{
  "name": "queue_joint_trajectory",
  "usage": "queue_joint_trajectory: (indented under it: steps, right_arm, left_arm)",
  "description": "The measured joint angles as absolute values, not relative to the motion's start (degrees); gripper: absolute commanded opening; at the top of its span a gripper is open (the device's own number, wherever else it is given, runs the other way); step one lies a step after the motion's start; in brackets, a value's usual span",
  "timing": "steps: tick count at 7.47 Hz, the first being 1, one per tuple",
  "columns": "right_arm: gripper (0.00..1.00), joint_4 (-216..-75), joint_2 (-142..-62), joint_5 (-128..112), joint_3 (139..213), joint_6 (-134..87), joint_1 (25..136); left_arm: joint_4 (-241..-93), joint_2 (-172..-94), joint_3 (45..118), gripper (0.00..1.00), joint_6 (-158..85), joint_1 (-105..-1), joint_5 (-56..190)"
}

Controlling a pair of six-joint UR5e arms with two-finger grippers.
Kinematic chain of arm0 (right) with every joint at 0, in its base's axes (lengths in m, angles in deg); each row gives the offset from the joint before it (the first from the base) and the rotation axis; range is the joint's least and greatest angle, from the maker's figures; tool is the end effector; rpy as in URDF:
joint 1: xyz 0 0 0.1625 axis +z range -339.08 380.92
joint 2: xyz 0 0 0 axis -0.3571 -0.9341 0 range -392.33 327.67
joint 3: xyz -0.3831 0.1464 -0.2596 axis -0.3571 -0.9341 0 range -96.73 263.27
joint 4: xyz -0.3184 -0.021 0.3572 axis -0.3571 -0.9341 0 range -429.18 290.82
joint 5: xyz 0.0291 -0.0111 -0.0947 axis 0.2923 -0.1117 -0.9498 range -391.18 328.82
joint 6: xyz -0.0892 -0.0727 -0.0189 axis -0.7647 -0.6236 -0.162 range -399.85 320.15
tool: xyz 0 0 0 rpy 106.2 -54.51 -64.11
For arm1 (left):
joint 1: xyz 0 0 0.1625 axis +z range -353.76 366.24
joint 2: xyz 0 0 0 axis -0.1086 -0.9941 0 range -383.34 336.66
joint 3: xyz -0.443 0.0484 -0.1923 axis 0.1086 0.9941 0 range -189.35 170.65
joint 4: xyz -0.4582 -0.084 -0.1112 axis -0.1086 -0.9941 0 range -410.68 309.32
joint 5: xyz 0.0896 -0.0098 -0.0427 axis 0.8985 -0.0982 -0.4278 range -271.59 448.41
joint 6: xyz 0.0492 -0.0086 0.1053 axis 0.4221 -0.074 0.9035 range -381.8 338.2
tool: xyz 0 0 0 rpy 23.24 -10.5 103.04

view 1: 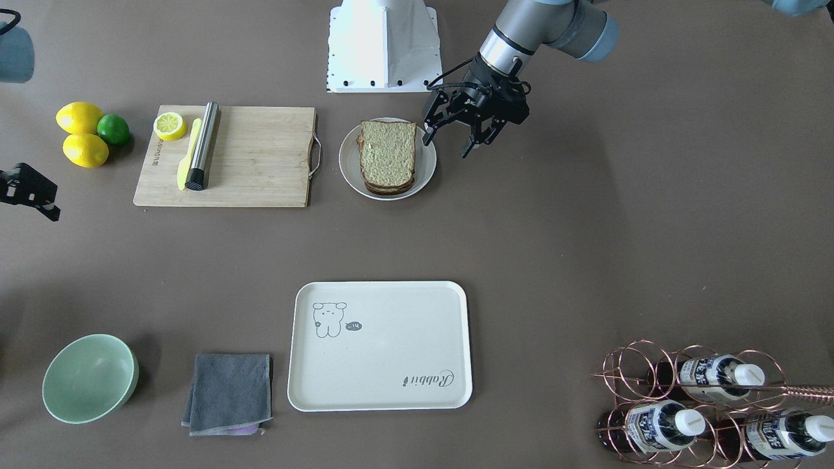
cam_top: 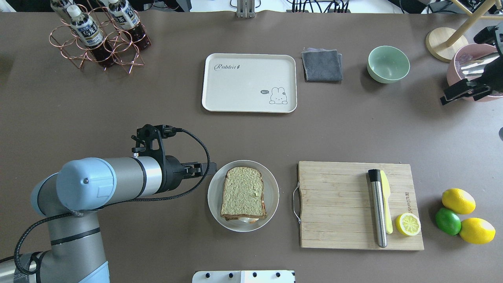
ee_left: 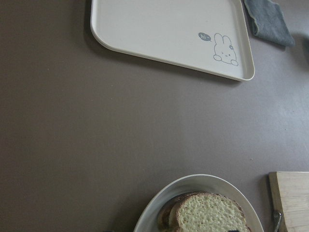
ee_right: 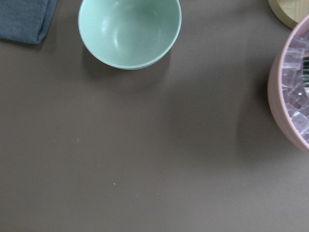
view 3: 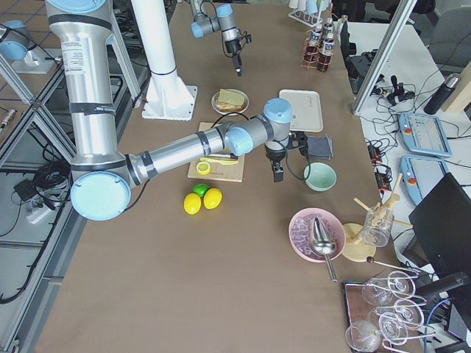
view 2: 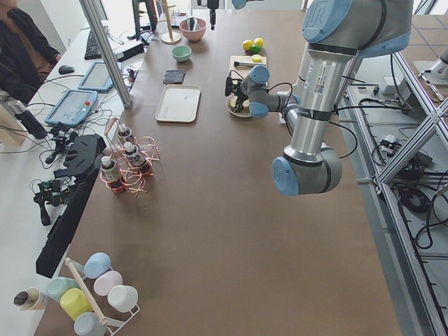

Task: Make sandwich and place on tray
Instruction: 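Withdraw the right arm while the left gripper moves to the plate edge, then grasp the white plate rim with the left gripper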

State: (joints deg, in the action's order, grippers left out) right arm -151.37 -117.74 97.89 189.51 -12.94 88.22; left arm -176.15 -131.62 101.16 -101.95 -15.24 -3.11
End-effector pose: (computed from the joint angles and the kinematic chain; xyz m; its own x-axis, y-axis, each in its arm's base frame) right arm -0.1763 -0.5764 0.5144 0.6882 -0.1491 0.7101 0.0305 0.9838 0.1769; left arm 0.5572 -0.3590 0.2708 0.3074 0.0628 -0.9495 0.2940 0.9427 0.1575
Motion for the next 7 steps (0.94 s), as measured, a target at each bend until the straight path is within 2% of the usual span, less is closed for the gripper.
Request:
queue_joint_trajectory:
  steps: [2, 7]
  right_arm:
    - [1.00, -151.5, -121.0, 101.7, 188.1, -22.5, 93.8]
    - [1.00, -151.4, -121.6, 105.2, 186.8, -24.5, 97.4]
  left_arm:
    - [-176.3, -131.3, 100.4, 0.51, -102.4, -13.5, -2.4]
    - [-181.4, -131.0, 96.0, 0.52, -105.7, -6.4, 4.7]
